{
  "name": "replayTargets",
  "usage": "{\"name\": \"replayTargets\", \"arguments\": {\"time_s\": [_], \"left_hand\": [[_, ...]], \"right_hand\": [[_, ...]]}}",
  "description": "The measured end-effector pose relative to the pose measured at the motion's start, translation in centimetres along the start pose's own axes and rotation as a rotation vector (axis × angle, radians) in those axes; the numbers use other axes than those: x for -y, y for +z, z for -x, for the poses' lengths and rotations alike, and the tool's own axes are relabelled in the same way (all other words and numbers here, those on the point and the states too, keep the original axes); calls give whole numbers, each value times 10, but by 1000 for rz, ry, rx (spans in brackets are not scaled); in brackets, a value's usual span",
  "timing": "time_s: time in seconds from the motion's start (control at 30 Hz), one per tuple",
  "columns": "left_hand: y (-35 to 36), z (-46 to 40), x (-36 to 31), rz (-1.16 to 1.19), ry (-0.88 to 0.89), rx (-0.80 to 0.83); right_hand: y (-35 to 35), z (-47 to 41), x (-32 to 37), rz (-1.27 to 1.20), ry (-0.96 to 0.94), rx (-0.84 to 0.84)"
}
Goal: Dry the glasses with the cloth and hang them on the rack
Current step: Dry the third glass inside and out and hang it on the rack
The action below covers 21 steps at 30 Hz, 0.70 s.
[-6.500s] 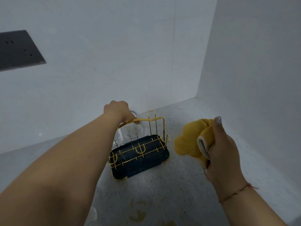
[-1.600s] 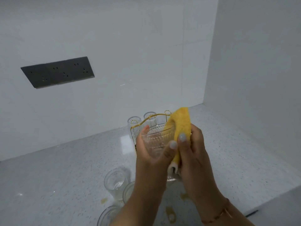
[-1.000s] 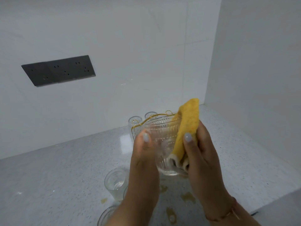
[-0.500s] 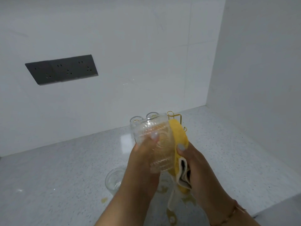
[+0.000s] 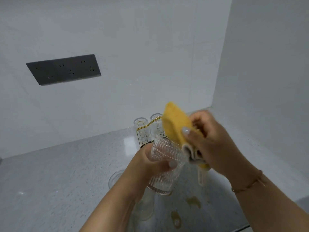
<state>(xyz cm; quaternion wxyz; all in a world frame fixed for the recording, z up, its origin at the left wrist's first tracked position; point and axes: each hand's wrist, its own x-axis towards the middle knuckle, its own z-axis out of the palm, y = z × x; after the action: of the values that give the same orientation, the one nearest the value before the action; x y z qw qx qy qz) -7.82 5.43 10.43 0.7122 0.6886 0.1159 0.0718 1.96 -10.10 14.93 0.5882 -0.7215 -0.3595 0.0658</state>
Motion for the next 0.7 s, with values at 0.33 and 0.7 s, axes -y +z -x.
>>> {"name": "replayTargets", "arguments": {"time_s": [0.33,0.7], "left_hand": [[-13,2,-9,6,-54,94],[1,-5,-10,44,-182,265]], "right_hand": [[-20,-6,12,462,-225,737],[-13,-6,14,347,-131,772]]}}
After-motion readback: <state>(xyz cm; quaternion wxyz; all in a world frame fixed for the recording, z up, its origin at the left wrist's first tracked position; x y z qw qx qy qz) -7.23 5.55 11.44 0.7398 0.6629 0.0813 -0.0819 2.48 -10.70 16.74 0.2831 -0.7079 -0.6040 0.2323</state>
